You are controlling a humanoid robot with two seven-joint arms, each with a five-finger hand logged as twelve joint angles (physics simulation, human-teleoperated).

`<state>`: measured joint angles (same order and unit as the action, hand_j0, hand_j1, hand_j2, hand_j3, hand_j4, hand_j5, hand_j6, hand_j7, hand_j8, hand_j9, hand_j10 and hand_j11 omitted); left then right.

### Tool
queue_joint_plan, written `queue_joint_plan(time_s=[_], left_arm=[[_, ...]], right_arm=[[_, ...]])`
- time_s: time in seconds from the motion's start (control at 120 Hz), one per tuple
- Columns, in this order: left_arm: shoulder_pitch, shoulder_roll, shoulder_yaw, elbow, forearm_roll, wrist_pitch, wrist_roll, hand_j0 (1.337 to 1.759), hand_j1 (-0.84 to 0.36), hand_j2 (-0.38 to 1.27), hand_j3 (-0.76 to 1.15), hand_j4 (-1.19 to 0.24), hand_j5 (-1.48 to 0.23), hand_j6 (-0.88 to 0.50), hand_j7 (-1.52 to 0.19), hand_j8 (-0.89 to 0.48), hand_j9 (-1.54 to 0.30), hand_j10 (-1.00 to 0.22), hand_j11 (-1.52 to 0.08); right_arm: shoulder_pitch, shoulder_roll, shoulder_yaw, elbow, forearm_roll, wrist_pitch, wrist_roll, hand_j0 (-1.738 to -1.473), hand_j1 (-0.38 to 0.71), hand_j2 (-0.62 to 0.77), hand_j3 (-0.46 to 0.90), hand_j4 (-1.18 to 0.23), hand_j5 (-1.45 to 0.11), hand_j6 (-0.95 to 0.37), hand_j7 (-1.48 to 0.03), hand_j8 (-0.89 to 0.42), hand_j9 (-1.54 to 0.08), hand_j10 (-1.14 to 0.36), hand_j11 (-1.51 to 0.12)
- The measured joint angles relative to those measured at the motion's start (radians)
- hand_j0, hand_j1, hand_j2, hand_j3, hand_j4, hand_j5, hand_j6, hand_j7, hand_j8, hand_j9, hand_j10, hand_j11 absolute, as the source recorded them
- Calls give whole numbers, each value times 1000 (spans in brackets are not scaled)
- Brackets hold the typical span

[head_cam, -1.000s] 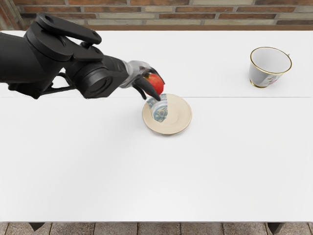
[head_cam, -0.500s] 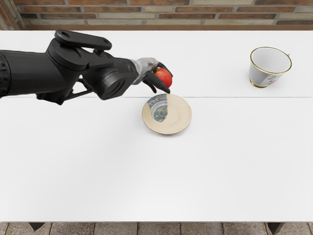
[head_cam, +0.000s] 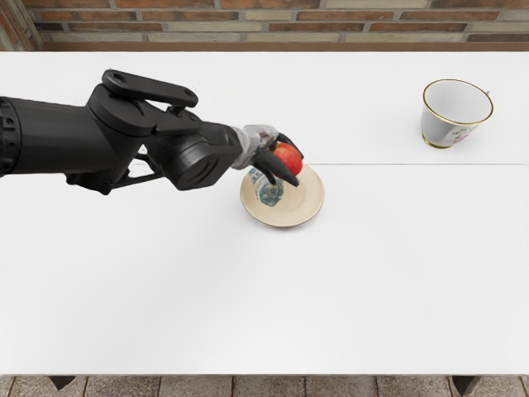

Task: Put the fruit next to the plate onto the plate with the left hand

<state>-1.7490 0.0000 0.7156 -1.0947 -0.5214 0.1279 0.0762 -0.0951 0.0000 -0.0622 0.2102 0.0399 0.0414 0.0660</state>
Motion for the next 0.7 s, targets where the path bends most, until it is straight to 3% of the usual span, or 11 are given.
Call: queue_joint_plan(time_s=[0.142, 0.342, 0.483, 0.567, 0.617, 0.7], left_arm=[[11, 0, 2, -1, -1, 1, 0, 1631, -440, 270, 0, -420, -1127, -176, -1129, -244, -1167, -791, -1183], [9, 0, 5, -19, 2, -8, 3, 1648, -20, 113, 0, -221, -505, -120, -506, -147, -521, -311, -523], [-31, 5, 21, -37, 2, -9, 3, 1653, 155, 58, 0, -118, -263, -68, -263, -81, -271, -163, -271], [-240, 229, 100, -195, 0, -74, 4, 1655, 217, 39, 0, -81, -178, -48, -178, -56, -183, -111, -184], [-274, 374, 217, -271, 0, -226, 3, 1655, 244, 31, 0, -64, -141, -38, -141, -45, -145, -88, -145], [-259, 631, 384, -339, 24, -480, 1, 1656, 277, 21, 0, -45, -96, -27, -96, -32, -99, -60, -99]], right_arm=[[0, 0, 0, 0, 0, 0, 0, -1658, -335, -2, 0, -11, -15, -11, -15, -11, -15, -11, -15], [0, 0, 0, 0, 0, 0, 0, -1658, -335, -2, 0, -11, -15, -11, -15, -11, -15, -11, -15], [0, 0, 0, 0, 0, 0, 0, -1658, -335, -2, 0, -11, -15, -11, -15, -11, -15, -11, -15], [0, 0, 0, 0, 0, 0, 0, -1658, -335, -2, 0, -12, -15, -12, -15, -12, -15, -12, -15], [0, 0, 0, 0, 0, 0, 0, -1658, -335, -2, 0, -12, -15, -12, -15, -12, -15, -12, -15], [0, 0, 0, 0, 0, 0, 0, -1658, -335, -2, 0, -12, -15, -12, -15, -12, -15, -12, -15]])
